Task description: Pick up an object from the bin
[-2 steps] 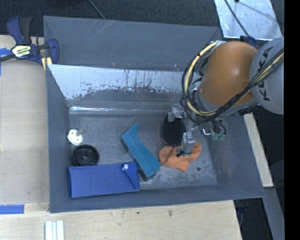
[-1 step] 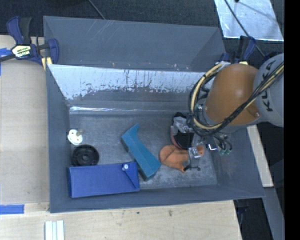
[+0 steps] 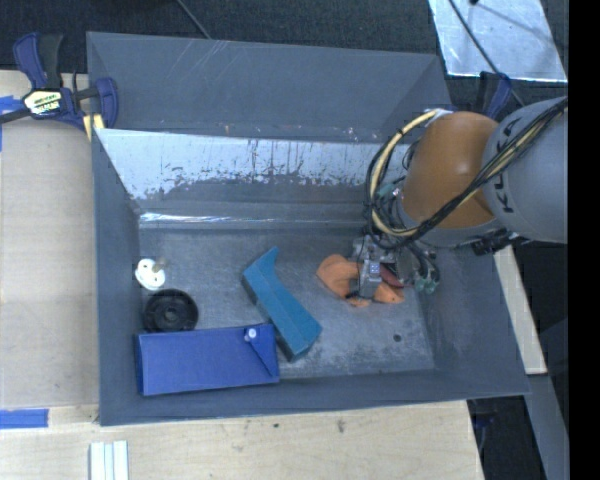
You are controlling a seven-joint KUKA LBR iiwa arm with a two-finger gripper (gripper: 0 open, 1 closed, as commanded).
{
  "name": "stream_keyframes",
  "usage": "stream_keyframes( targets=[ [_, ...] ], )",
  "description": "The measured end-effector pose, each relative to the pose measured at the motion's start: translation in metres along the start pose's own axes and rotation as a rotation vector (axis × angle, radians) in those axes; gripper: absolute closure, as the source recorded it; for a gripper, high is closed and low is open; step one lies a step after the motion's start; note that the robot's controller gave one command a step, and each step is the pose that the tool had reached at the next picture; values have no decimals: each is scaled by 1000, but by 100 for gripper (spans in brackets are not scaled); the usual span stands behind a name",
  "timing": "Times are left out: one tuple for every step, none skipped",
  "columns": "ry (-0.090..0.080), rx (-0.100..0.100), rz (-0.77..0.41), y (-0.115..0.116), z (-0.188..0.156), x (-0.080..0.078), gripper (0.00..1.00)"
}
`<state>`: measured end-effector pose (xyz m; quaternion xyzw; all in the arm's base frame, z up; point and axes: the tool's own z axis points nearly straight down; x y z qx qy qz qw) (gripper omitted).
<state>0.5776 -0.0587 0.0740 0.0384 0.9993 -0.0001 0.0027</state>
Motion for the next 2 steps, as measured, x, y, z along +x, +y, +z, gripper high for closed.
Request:
stream_keyframes(
  targets=[
    [0,0,0,0,0,0,100],
    [0,0,-1,0,-1,0,100]
  ],
)
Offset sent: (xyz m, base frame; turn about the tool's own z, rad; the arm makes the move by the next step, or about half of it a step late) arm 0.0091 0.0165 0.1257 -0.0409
